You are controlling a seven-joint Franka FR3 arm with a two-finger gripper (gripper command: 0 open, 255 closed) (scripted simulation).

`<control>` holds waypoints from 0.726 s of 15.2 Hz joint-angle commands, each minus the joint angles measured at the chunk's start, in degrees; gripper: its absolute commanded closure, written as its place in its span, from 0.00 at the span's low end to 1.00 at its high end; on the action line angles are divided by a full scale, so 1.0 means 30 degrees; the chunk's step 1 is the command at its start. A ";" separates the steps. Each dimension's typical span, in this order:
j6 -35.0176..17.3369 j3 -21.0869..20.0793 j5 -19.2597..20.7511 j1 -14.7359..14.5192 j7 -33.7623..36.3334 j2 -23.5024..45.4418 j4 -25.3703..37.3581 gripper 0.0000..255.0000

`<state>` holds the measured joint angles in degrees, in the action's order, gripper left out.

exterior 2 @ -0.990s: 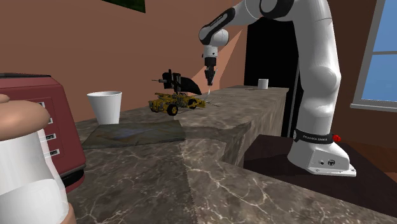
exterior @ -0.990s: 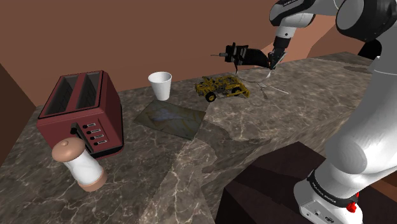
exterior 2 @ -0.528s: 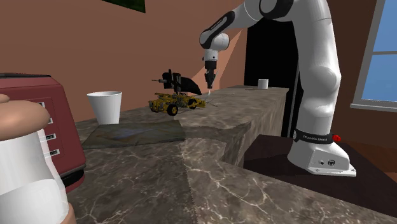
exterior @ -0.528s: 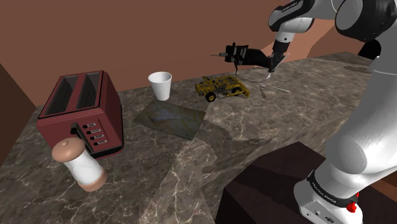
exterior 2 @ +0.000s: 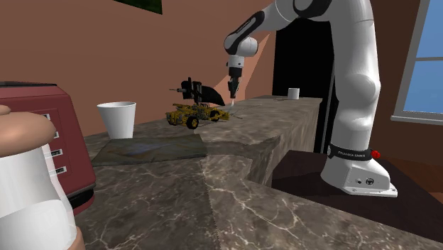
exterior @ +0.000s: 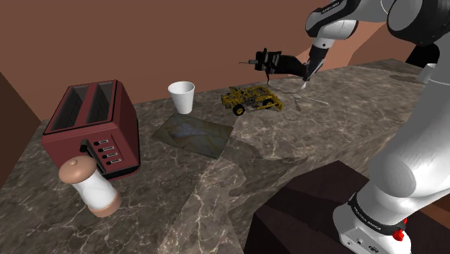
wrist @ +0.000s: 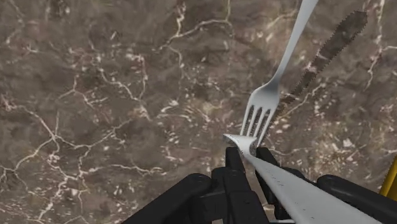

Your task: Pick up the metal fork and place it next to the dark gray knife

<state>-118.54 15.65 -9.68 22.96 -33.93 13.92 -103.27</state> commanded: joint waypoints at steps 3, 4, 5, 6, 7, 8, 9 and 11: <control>0.0094 -0.0173 -0.0082 0.0138 -0.0138 0.2345 0.0125 1.00; 0.0093 -0.0190 -0.0075 0.0153 -0.0133 0.2344 0.0125 1.00; 0.0092 -0.0207 -0.0068 0.0168 -0.0129 0.2342 0.0125 1.00; 0.0091 -0.0231 -0.0058 0.0189 -0.0122 0.2340 0.0125 1.00; 0.0091 -0.0234 -0.0056 0.0192 -0.0121 0.2340 0.0125 1.00; 0.0130 -0.0324 0.0089 -0.0054 0.0267 0.1980 -0.0155 0.00; 0.0645 -0.0285 -0.0040 0.0125 0.0089 0.2488 0.0807 0.00; 0.0995 -0.0312 0.0005 0.0060 0.0249 0.2426 0.1084 0.00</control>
<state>-115.66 14.75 -9.66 23.16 -33.22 20.55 -99.97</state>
